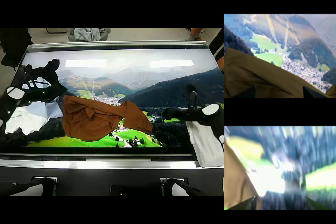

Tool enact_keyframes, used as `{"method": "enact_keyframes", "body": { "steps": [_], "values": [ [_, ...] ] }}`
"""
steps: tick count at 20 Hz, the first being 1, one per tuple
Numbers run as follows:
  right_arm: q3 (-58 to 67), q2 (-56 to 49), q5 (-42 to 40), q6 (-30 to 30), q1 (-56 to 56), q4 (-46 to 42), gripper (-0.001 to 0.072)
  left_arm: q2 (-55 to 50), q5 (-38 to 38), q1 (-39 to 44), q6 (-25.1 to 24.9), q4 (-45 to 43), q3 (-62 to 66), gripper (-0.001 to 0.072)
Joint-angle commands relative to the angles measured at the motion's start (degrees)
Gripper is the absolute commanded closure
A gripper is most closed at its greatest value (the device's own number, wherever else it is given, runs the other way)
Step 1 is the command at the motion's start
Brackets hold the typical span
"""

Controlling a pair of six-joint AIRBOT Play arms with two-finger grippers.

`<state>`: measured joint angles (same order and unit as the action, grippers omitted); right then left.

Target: Fold the shirts.

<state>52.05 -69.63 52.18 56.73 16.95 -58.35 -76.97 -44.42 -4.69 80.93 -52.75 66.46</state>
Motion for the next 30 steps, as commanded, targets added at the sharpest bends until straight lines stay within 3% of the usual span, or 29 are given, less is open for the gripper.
{"method": "enact_keyframes", "body": {
  "steps": [1, 3, 5, 12, 15, 20, 22, 23, 24, 25, 26, 28, 30],
  "values": [
    [9.44, -0.66, 8.31, -6.27, -0.09, 3.52, 0.0029, -2.1, -17.16, -5.44, 0.07, -4.13, 6.05, -0.0013],
    [12.17, -0.2, 16.35, -6.62, -1.6, 4.22, 0.0029, -0.7, -27.26, -8.98, 0.07, -6.93, 5.27, -0.0013],
    [10.67, -0.48, 18.86, -6.62, -5.01, 4.0, 0.0027, 1.55, -31.67, -10.29, 0.02, -10.32, -0.35, -0.0013],
    [4.72, -9.66, 11.65, -5.9, -22.91, 12.61, 0.0007, 7.76, -22.23, -10.08, -3.02, -2.67, -26.95, -0.0013],
    [4.72, -14.69, 7.72, -5.92, -26.25, 20.09, 0.0008, 7.61, -17.44, -8.72, -4.48, 1.79, -30.16, -0.0013],
    [4.72, -19.65, 5.44, -4.87, -30.08, 22.88, 0.0009, 5.95, -10.1, -4.13, -4.28, 2.97, -30.25, -0.0012],
    [4.72, -20.72, 2.78, -4.85, -32.0, 24.41, 0.0009, 5.57, -5.44, -2.86, -1.38, 3.32, -30.25, 0.0069],
    [4.72, -21.11, 0.92, -4.85, -32.72, 25.73, 0.0009, 5.51, -3.28, -2.23, 0.02, 3.32, -30.25, 0.007],
    [4.72, -21.46, -1.53, -4.85, -33.42, 27.08, 0.0009, 5.4, -1.86, -1.7, 0.85, 3.3, -30.25, 0.0147],
    [4.72, -21.7, -3.54, -4.85, -33.77, 28.2, 0.0009, 5.35, -0.87, -1.22, 1.05, 3.3, -30.25, 0.0382],
    [4.72, -21.88, -4.94, -4.48, -33.94, 28.96, 0.001, 5.35, -0.42, -1.11, 0.96, 3.32, -30.23, 0.0557],
    [4.72, -22.23, -6.99, -1.25, -33.99, 29.2, 0.0016, 5.46, -0.09, -1.05, 0.04, 3.32, -30.21, 0.0656],
    [4.72, -22.99, -7.32, 2.08, -34.01, 29.44, 0.0073, 5.68, -0.11, -1.03, -1.73, 3.32, -30.21, 0.0676]
  ]
}}
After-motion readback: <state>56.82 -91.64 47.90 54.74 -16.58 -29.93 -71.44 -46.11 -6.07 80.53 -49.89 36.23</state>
